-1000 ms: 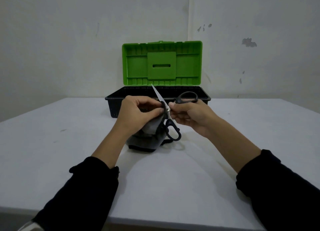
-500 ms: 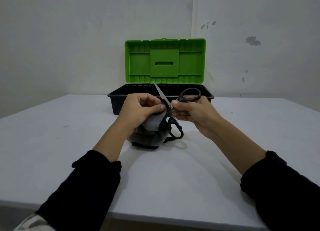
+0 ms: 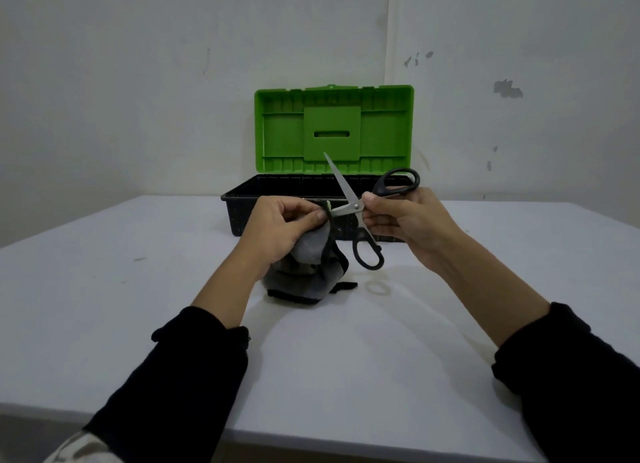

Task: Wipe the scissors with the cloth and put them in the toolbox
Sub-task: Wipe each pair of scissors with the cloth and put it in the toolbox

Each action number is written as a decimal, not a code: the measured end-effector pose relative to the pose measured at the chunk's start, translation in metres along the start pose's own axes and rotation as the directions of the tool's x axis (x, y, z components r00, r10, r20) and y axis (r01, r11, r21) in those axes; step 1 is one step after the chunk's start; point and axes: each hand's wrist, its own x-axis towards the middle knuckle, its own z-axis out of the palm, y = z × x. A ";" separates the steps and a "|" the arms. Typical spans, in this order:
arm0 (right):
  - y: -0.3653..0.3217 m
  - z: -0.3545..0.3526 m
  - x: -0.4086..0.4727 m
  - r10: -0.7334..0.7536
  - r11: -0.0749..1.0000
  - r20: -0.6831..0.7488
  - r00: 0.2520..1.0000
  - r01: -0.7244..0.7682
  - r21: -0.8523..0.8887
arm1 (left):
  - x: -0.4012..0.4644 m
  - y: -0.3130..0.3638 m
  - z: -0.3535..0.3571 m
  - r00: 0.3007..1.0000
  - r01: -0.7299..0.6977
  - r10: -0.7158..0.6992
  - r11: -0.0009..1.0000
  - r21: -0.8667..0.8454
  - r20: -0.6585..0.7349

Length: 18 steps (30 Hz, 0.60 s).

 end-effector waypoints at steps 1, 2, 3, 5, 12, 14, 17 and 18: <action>-0.001 -0.002 0.001 0.003 1.000 -0.010 1.000 -0.003 -0.001 | 0.000 0.000 0.000 1.000 0.006 -0.006 1.000 -0.026 -0.020; -0.003 -0.004 0.001 0.005 1.000 -0.026 1.000 -0.005 0.001 | 0.001 0.001 -0.001 0.999 0.015 -0.018 0.998 -0.064 -0.048; -0.004 -0.006 0.002 0.007 1.000 -0.040 0.999 -0.007 0.003 | 0.001 0.001 -0.003 0.996 0.026 -0.035 0.994 -0.111 -0.085; -0.009 -0.011 0.003 0.024 1.000 -0.042 0.999 -0.023 0.021 | 0.003 0.001 -0.006 0.983 0.047 -0.086 0.973 -0.226 -0.161; -0.021 -0.027 -0.001 0.184 0.962 0.218 0.958 -0.129 -0.242 | 0.004 -0.001 -0.014 0.989 0.147 -0.149 0.928 -0.343 0.021; -0.016 -0.023 0.000 0.183 0.902 0.241 0.953 -0.066 -0.426 | 0.003 0.002 -0.015 0.988 0.137 -0.108 0.943 -0.303 0.111; -0.012 -0.012 0.003 0.131 0.814 0.255 0.958 0.043 -0.579 | -0.001 0.009 -0.012 0.982 0.004 0.019 0.993 -0.117 0.190; -0.012 -0.008 0.004 0.099 0.800 0.254 0.962 0.075 -0.595 | -0.002 0.011 -0.009 0.973 -0.062 0.067 0.998 -0.030 0.219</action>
